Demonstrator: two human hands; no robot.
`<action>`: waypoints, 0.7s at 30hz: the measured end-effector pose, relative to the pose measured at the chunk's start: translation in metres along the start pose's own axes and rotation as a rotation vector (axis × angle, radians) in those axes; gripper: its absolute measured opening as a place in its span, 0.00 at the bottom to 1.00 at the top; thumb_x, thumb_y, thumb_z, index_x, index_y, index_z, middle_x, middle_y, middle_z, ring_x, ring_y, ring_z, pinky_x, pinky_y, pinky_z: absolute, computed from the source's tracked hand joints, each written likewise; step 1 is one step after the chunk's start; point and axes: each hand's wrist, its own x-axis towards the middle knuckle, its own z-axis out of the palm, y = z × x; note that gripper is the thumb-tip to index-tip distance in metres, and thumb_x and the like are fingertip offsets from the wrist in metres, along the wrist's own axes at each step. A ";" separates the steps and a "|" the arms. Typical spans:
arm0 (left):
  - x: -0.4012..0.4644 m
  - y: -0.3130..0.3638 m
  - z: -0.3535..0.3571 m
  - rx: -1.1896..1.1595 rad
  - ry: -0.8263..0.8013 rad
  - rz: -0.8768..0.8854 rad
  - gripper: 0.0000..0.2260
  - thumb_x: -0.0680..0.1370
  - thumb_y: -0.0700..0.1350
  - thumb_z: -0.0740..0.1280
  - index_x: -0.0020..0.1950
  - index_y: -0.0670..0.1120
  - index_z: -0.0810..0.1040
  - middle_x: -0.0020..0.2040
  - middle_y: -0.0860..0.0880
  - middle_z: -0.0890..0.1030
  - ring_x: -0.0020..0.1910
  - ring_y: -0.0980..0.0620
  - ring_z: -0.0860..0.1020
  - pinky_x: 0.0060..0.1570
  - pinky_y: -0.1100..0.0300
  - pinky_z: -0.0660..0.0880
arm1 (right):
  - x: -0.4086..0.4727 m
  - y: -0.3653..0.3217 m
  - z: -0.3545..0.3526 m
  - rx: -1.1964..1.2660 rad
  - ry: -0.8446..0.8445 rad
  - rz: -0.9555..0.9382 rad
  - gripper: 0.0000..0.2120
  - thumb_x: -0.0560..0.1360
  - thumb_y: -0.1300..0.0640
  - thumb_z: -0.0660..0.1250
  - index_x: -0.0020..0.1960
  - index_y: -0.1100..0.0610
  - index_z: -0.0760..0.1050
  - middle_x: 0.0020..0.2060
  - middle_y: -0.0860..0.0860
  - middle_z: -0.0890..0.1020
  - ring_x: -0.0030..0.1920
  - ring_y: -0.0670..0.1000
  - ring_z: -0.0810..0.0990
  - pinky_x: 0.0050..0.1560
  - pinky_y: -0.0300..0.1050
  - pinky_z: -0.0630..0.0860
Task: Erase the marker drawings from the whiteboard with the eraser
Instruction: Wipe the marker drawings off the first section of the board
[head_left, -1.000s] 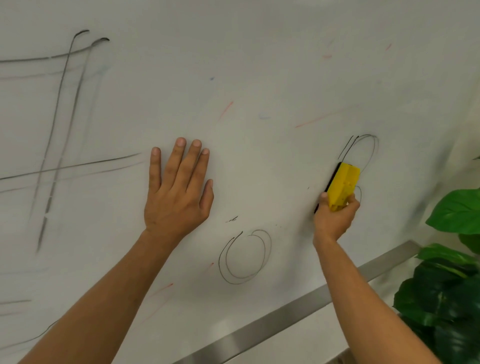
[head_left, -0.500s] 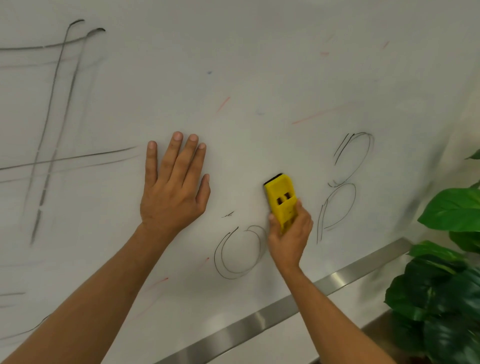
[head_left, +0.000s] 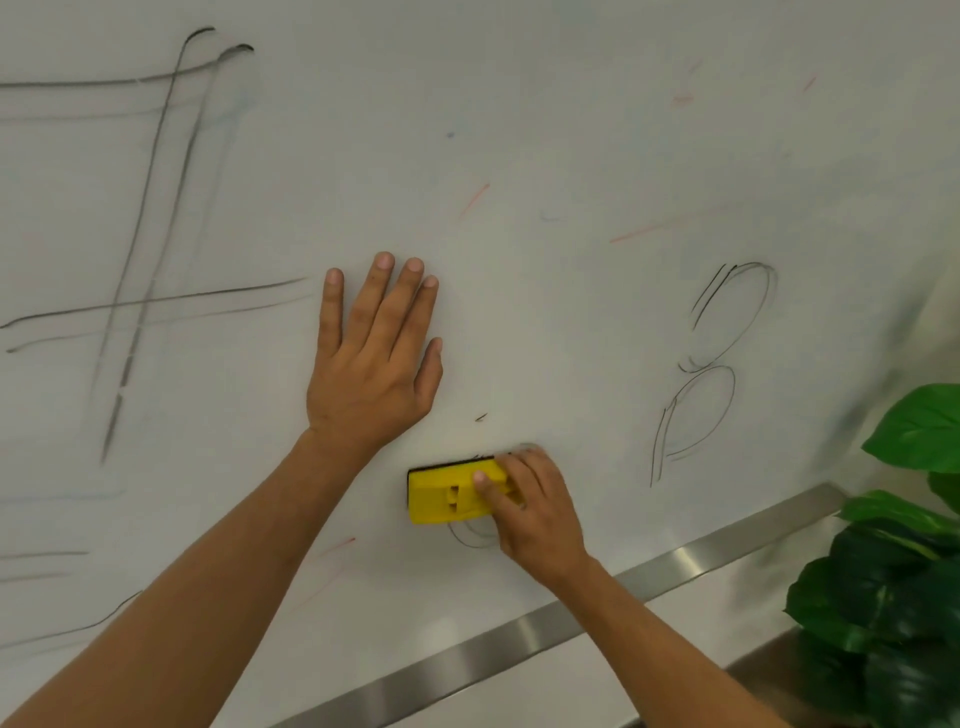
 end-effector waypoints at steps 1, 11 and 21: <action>0.000 0.000 0.000 0.005 0.002 0.001 0.24 0.79 0.48 0.64 0.73 0.39 0.70 0.74 0.41 0.69 0.75 0.40 0.65 0.74 0.36 0.57 | -0.006 0.004 -0.002 -0.016 -0.035 -0.031 0.34 0.68 0.67 0.72 0.71 0.53 0.67 0.60 0.60 0.74 0.60 0.63 0.73 0.62 0.62 0.73; 0.001 0.001 0.000 0.015 -0.022 -0.008 0.23 0.79 0.48 0.64 0.73 0.39 0.71 0.73 0.41 0.70 0.74 0.40 0.66 0.73 0.35 0.58 | 0.055 0.054 -0.037 0.116 0.338 0.680 0.32 0.70 0.64 0.76 0.71 0.59 0.70 0.60 0.61 0.77 0.61 0.57 0.71 0.59 0.58 0.74; 0.001 0.000 0.000 0.021 -0.023 0.006 0.23 0.79 0.47 0.65 0.73 0.39 0.71 0.73 0.40 0.70 0.74 0.39 0.66 0.73 0.35 0.58 | -0.042 -0.006 -0.004 0.052 -0.054 0.159 0.35 0.68 0.66 0.76 0.71 0.51 0.68 0.58 0.61 0.80 0.62 0.61 0.74 0.60 0.60 0.74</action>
